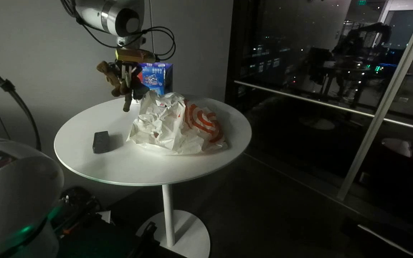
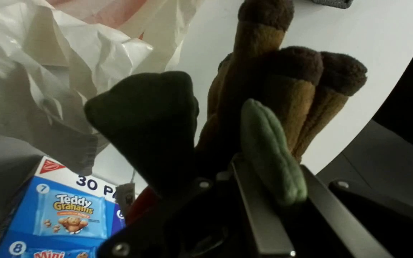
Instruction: Move the plastic bag to the left and put the toy moose and eraser inside the plastic bag
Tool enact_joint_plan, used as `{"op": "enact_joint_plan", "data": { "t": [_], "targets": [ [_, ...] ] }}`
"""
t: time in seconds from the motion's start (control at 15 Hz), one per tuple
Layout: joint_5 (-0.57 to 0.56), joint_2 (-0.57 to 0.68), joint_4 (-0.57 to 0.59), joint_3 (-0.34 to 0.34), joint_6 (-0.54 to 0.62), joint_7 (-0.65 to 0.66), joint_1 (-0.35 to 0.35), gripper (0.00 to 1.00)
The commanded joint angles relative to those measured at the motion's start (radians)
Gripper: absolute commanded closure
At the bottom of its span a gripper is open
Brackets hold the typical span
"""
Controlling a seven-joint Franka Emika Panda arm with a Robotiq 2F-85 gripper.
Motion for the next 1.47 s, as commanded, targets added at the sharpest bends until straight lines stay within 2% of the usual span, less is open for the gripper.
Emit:
{"op": "enact_joint_plan", "data": {
  "t": [0.0,0.13,0.33,0.6,0.93,1.13,1.4],
  "targets": [
    [0.101,-0.139,-0.105,-0.024,-0.01,-0.067,0.004,0.83],
    [0.15,-0.18,-0.119,-0.044,-0.121,-0.091,0.011,0.83],
    [0.187,-0.205,-0.099,-0.088,-0.385,-0.082,0.011,0.84],
    [0.144,-0.193,-0.073,-0.129,-0.513,-0.056,0.006,0.84],
    [0.052,-0.072,-0.013,-0.14,-0.526,0.026,0.006,0.85],
    [-0.044,-0.005,0.021,-0.127,-0.48,0.103,0.014,0.86],
    [-0.075,0.023,0.042,-0.114,-0.375,0.18,0.019,0.86]
  ]
}}
